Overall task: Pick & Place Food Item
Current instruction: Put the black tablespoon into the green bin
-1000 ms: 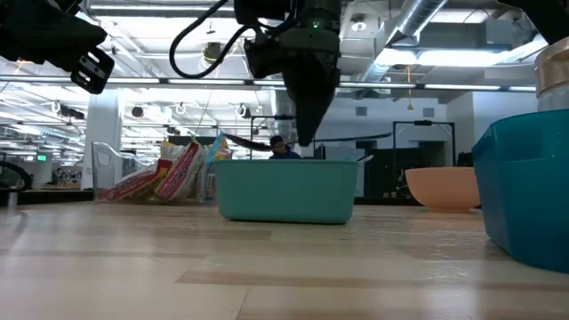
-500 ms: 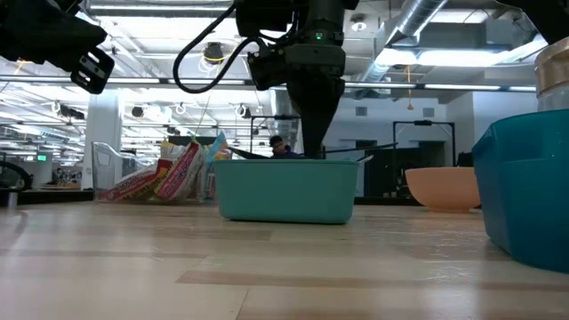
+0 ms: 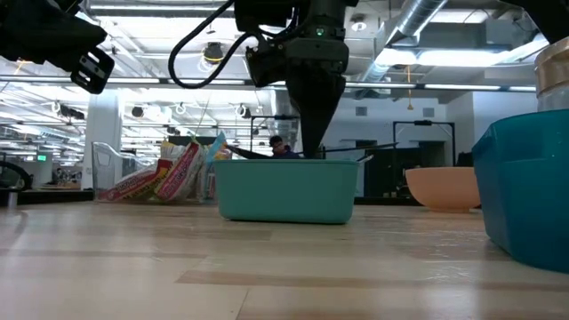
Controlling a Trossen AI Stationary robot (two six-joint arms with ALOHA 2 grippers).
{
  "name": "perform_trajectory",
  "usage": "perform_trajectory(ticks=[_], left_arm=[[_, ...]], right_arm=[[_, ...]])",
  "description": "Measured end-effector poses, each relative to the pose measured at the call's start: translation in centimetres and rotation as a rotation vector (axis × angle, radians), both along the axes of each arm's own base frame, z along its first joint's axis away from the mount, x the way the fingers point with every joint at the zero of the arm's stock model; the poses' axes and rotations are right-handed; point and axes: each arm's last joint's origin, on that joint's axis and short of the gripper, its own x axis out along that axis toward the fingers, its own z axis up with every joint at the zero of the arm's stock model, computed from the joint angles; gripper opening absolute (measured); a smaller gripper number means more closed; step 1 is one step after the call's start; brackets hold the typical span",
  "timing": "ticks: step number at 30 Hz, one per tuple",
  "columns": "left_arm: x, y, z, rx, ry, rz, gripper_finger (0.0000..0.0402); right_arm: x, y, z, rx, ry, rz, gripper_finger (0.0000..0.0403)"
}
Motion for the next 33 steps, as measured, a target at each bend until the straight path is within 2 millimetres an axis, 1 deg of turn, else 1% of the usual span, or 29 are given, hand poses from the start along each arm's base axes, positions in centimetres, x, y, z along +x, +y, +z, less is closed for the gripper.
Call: perform_trajectory(ticks=[28,33], left_arm=[[0.0,0.0,0.0,0.0,0.0,0.0,0.0],[0.0,0.0,0.0,0.0,0.0,0.0,0.0]], right_arm=[[0.0,0.2,0.0,0.004,-0.002,-0.036,0.0004],[0.3,0.2,-1.7,-0.002,0.055,-0.035,0.0004]])
